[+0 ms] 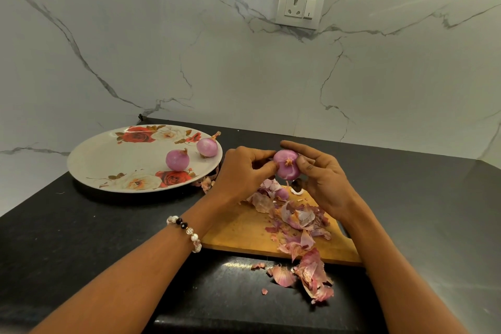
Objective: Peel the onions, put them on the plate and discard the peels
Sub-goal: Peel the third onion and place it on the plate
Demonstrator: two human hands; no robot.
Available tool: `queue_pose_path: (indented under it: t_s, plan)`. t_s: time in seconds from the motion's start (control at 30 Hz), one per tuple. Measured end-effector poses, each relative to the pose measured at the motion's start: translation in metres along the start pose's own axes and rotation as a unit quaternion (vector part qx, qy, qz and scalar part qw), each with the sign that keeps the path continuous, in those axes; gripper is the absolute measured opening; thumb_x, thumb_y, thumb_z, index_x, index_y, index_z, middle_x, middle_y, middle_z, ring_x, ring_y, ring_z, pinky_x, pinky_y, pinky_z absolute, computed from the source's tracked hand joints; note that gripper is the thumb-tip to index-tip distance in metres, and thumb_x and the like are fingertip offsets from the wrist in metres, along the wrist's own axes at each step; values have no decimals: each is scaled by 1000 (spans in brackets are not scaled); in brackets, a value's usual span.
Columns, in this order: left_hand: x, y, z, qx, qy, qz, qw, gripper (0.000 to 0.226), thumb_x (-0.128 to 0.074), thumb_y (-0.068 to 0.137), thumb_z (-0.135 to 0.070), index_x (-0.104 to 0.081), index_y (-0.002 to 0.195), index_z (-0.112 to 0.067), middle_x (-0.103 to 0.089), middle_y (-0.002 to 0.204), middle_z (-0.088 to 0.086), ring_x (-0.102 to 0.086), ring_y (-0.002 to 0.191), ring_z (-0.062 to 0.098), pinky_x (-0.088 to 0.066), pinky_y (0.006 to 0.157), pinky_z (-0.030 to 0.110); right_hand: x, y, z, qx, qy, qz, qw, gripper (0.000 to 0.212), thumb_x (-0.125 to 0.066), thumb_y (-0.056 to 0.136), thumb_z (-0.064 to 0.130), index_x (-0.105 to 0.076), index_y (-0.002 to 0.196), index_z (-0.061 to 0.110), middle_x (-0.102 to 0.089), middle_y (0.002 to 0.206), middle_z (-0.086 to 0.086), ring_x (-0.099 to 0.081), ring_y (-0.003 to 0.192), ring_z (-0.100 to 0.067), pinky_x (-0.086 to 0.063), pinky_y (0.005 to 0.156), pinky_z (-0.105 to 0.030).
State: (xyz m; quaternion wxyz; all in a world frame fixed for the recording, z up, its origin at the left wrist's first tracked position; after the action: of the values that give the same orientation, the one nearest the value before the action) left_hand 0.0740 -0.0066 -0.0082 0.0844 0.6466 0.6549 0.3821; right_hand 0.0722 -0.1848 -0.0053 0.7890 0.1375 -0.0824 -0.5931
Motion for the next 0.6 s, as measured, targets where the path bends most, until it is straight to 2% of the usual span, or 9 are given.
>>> queue_pose_path:
  t_s: [0.07, 0.13, 0.23, 0.3, 0.37, 0.43, 0.47, 0.5, 0.6]
  plan:
    - [0, -1, 0, -14, 26, 24, 999, 33, -63, 91, -22, -63, 122, -12, -73, 102, 3, -67, 84, 9, -55, 77, 18, 1, 0, -2, 8, -67, 2, 998, 31, -48, 100, 12, -65, 125, 19, -70, 118, -7, -66, 101, -25, -52, 75, -34]
    - [0, -1, 1, -17, 41, 42, 998, 32, -61, 93, -20, -62, 124, -11, -73, 103, 4, -68, 88, 13, -56, 79, 23, 0, -1, -3, 15, -113, 5, 993, 32, -47, 102, 9, -66, 125, 22, -69, 118, -5, -66, 97, -20, -51, 66, -27]
    - [0, -1, 5, -14, 53, 51, 997, 33, -60, 93, -19, -61, 125, -11, -72, 108, 5, -67, 93, 14, -53, 81, 17, -1, -2, -2, 20, -138, 10, 990, 33, -48, 102, 6, -66, 124, 23, -67, 119, -4, -65, 96, -16, -50, 64, -18]
    - [1, 0, 6, -21, 62, 51, 997, 34, -60, 93, -17, -60, 126, -10, -71, 108, 5, -66, 93, 13, -51, 79, 13, -2, -2, -1, 23, -150, 14, 988, 34, -48, 102, 6, -66, 124, 23, -66, 119, -4, -65, 98, -17, -51, 65, -18]
    - [0, -1, 6, -28, 68, 54, 996, 35, -61, 91, -17, -60, 126, -10, -72, 107, 5, -66, 92, 14, -52, 79, 14, -2, -3, -1, 29, -168, 18, 985, 34, -48, 102, 6, -65, 124, 26, -66, 119, -2, -66, 100, -21, -53, 68, -24]
    - [-1, -2, 7, -33, 79, 60, 995, 36, -62, 91, -16, -61, 126, -9, -72, 105, 6, -66, 90, 15, -53, 79, 17, -3, -4, -1, 34, -190, 23, 981, 34, -48, 102, 6, -63, 124, 27, -66, 119, 0, -67, 102, -21, -56, 74, -43]
    - [-1, -2, 7, -36, 87, 60, 994, 35, -62, 91, -16, -61, 125, -9, -72, 105, 6, -66, 90, 15, -53, 79, 18, -4, -4, -1, 36, -198, 25, 979, 34, -48, 102, 5, -62, 125, 26, -66, 119, -1, -67, 103, -19, -56, 76, -46]
    - [-2, -1, 8, -39, 95, 57, 993, 34, -62, 91, -16, -61, 125, -8, -72, 104, 7, -66, 89, 15, -53, 79, 18, -4, -3, -2, 39, -201, 27, 978, 34, -48, 102, 5, -61, 127, 25, -66, 120, -2, -67, 102, -18, -56, 75, -43]
    - [-5, -1, 8, -48, 118, 36, 991, 32, -60, 92, -16, -62, 123, -6, -71, 102, 9, -66, 88, 16, -49, 76, 14, -6, -3, -3, 49, -194, 32, 979, 35, -48, 101, 4, -60, 130, 20, -65, 121, -4, -67, 104, -18, -54, 72, -21]
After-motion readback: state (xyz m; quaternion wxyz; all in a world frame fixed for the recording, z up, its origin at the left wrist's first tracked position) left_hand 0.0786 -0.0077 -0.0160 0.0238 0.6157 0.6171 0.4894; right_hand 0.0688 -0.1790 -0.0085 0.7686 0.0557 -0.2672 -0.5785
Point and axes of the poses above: each hand's wrist, its own y-axis towards the middle knuckle, its own x-axis out of the back of the hand, z = x × y, the point moved 1 cm from there along y, towards the middle knuckle
